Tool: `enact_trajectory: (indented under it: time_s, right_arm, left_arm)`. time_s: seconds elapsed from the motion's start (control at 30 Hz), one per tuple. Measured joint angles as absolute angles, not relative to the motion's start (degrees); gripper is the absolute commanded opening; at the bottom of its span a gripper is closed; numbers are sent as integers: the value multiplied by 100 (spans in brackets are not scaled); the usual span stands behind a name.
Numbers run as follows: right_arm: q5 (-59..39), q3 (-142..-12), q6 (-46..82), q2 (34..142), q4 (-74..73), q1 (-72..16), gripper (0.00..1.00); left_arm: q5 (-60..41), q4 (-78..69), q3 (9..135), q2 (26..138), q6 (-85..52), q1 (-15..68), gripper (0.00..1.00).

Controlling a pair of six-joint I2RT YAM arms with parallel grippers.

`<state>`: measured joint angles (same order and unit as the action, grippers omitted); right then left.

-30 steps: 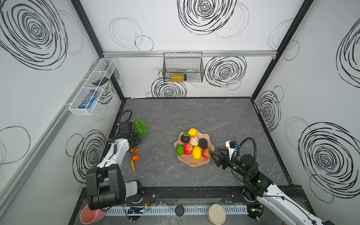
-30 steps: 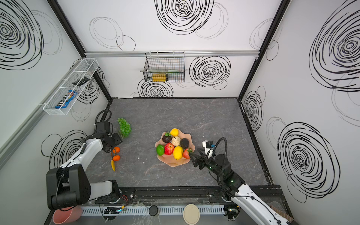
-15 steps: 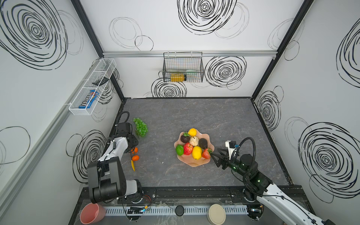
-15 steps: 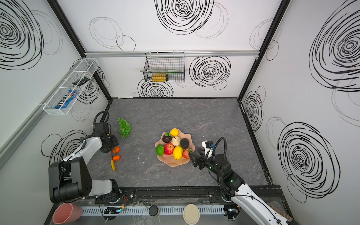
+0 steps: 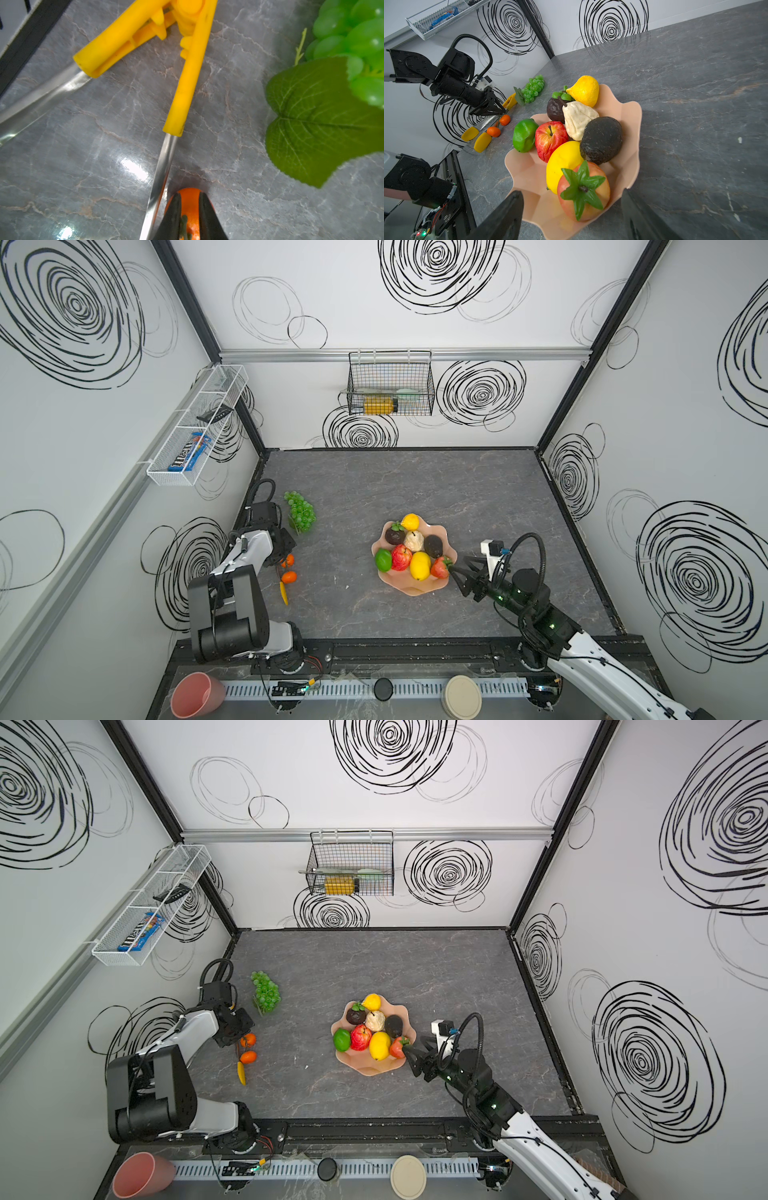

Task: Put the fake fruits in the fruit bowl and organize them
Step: 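Move the left gripper to the orange tangerines and close on their stem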

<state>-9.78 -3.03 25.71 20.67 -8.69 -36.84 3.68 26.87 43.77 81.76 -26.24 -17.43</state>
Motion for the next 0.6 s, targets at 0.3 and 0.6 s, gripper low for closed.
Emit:
enact_trajectory:
  time_s: [0.3,0.6]
  right_arm:
    - [-915,-303,2571,2058,-878,-3684,78]
    - [-786,-257,2571,1793,-875,-3682,78]
  left_arm:
    - [248,2633,4300,8103,-2639,-1647,4]
    - [-56,2598,4156,7428,-2746,-1347,0]
